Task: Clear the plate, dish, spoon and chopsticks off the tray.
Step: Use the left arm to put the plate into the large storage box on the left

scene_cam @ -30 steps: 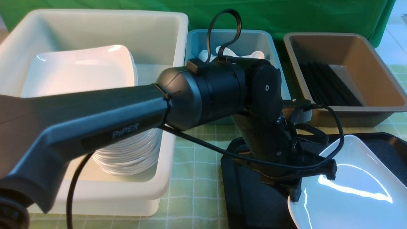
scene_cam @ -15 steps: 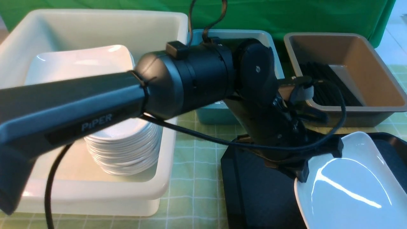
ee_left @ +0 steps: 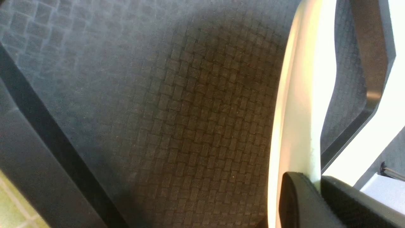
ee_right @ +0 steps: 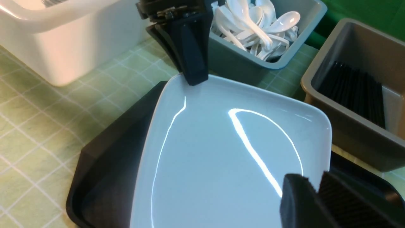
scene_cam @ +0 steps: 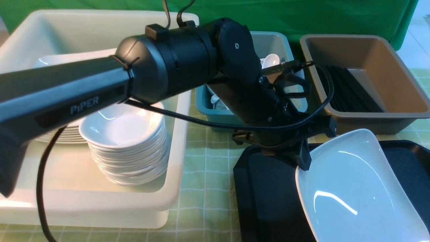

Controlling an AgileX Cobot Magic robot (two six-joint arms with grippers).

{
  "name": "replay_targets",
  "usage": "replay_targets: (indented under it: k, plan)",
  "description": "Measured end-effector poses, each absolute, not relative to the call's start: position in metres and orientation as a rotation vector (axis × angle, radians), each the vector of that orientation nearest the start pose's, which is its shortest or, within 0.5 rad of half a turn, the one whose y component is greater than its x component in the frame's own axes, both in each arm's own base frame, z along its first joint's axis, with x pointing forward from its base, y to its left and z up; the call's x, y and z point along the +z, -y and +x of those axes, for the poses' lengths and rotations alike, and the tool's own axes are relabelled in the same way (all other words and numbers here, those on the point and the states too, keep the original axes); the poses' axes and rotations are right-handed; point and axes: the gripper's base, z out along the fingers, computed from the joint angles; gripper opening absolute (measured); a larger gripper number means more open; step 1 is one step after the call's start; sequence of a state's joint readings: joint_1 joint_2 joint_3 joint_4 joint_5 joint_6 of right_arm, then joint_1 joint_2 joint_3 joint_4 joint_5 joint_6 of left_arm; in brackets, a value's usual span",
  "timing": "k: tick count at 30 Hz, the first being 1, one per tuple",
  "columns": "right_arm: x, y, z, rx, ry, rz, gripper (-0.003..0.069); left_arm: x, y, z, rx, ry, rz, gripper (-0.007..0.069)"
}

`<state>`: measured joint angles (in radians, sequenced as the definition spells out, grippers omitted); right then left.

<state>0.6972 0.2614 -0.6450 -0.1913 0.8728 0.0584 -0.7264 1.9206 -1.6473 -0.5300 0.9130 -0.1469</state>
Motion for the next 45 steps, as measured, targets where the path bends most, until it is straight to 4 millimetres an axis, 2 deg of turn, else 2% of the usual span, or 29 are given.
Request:
replay_targets:
  k: [13, 18, 25, 30, 37, 45]
  plan:
    - [0.332, -0.012, 0.034, 0.271, -1.862, -0.643, 0.0099, 0.283, 0.307, 0.297, -0.955, -2.723, 0.493, 0.0013]
    - [0.332, -0.012, 0.034, 0.271, -1.862, -0.643, 0.0102, 0.296, 0.292, 0.304, -0.957, -2.688, 0.458, 0.0013]
    - [0.332, -0.012, 0.034, 0.271, -1.862, -0.643, 0.0106, 0.298, 0.29, 0.307, -0.976, -2.675, 0.433, 0.0013]
    - [0.332, -0.012, 0.034, 0.271, -1.862, -0.643, 0.0109, 0.308, 0.288, 0.306, -0.993, -2.634, 0.423, 0.0013]
    - [0.332, -0.012, 0.034, 0.271, -1.862, -0.643, 0.0113, 0.327, 0.272, 0.31, -1.021, -2.577, 0.368, 0.0013]
    - [0.332, -0.012, 0.034, 0.271, -1.862, -0.643, 0.0115, 0.34, 0.249, 0.321, -1.033, -2.535, 0.275, 0.0014]
